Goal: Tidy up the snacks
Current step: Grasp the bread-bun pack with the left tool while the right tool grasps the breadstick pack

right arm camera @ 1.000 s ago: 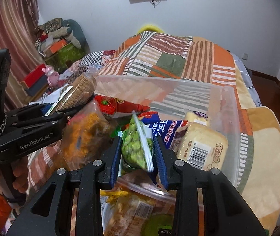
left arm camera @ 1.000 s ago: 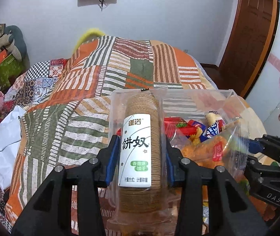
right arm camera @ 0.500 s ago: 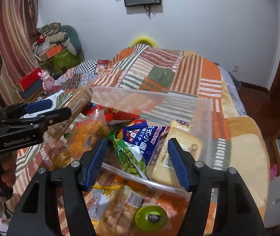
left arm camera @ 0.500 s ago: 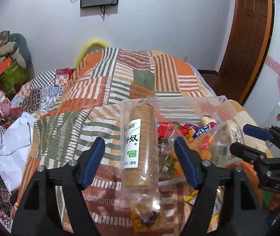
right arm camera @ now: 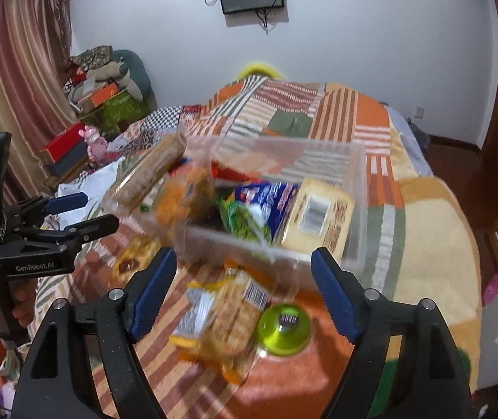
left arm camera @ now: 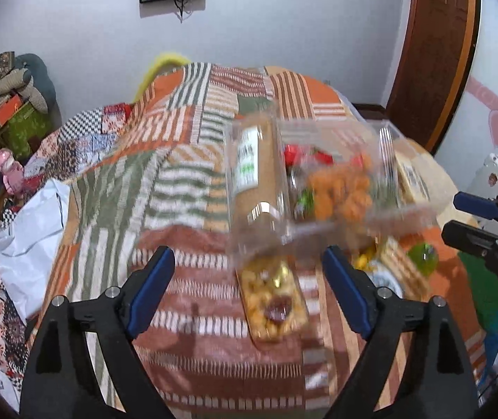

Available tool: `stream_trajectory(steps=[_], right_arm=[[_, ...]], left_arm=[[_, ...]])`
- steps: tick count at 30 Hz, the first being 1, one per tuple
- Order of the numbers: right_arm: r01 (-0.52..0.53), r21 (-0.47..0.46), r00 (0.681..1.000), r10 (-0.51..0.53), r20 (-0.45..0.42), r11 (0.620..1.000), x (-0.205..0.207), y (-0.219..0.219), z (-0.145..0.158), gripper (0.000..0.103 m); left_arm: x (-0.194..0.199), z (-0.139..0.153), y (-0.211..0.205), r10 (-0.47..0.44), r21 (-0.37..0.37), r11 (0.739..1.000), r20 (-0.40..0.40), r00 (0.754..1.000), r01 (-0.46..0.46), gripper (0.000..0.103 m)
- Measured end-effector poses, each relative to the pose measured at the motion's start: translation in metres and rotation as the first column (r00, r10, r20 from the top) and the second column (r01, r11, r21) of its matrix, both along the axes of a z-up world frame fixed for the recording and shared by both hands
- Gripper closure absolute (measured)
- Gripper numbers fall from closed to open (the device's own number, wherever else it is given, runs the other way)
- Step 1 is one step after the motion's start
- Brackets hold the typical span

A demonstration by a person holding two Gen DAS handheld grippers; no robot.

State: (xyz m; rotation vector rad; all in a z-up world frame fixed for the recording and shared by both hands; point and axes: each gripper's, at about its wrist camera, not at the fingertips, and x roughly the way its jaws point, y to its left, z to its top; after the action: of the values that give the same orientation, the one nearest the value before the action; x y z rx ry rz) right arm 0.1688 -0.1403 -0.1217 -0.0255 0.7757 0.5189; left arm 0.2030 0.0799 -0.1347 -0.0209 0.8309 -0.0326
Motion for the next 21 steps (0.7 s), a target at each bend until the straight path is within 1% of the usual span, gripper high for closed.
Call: stream_trajectory(steps=[7,9,11,14,15,17,19,20,21], right_arm=[[-0.020,0.027,0.997,0.022,-0.075,0.999,-0.009,0.003,-0.021,0.026],[-0.033,0.032,0.994,0.036,-0.100,0.999,-0.008,0.005,-0.027,0.029],[-0.050,0.034,0.991,0.054,-0.124,0.998,-0.006,0.008,-0.032,0.042],[-0.068,0.038,0.986,0.073,-0.152,0.997,-0.004,0.013,-0.039,0.050],[-0.066,0.036,0.985,0.070,-0.156,0.997,-0.002,0.014,-0.041,0.051],[-0.058,0.031,0.984,0.062,-0.164,0.998,0.000,0.015,-0.045,0.056],[-0.046,0.024,0.984,0.050,-0.170,0.999,0.004,0.015,-0.048,0.058],[-0.041,0.019,0.986,0.044,-0.163,0.999,0.004,0.015,-0.049,0.058],[-0.040,0.010,0.987,0.041,-0.157,0.999,0.004,0.017,-0.049,0.058]], left_arm=[[-0.006,-0.025,-0.010,-0.014,-0.005,1.000,-0.059,0.998,0.013,0.016],[-0.005,-0.031,-0.013,-0.018,-0.009,1.000,-0.068,0.998,0.017,0.016],[-0.001,-0.038,-0.016,-0.017,-0.012,1.000,-0.080,0.997,0.016,0.016],[0.005,-0.045,-0.018,-0.011,-0.007,1.000,-0.086,0.996,0.011,0.016],[0.007,-0.046,-0.019,-0.009,-0.008,1.000,-0.087,0.996,0.008,0.018],[0.012,-0.051,-0.019,-0.004,-0.010,1.000,-0.094,0.996,0.003,0.023],[0.017,-0.055,-0.019,-0.005,-0.014,1.000,-0.107,0.994,0.003,0.031],[0.018,-0.057,-0.019,-0.005,-0.017,1.000,-0.113,0.994,0.003,0.033],[0.020,-0.060,-0.019,-0.011,-0.024,1.000,-0.122,0.992,0.008,0.038]])
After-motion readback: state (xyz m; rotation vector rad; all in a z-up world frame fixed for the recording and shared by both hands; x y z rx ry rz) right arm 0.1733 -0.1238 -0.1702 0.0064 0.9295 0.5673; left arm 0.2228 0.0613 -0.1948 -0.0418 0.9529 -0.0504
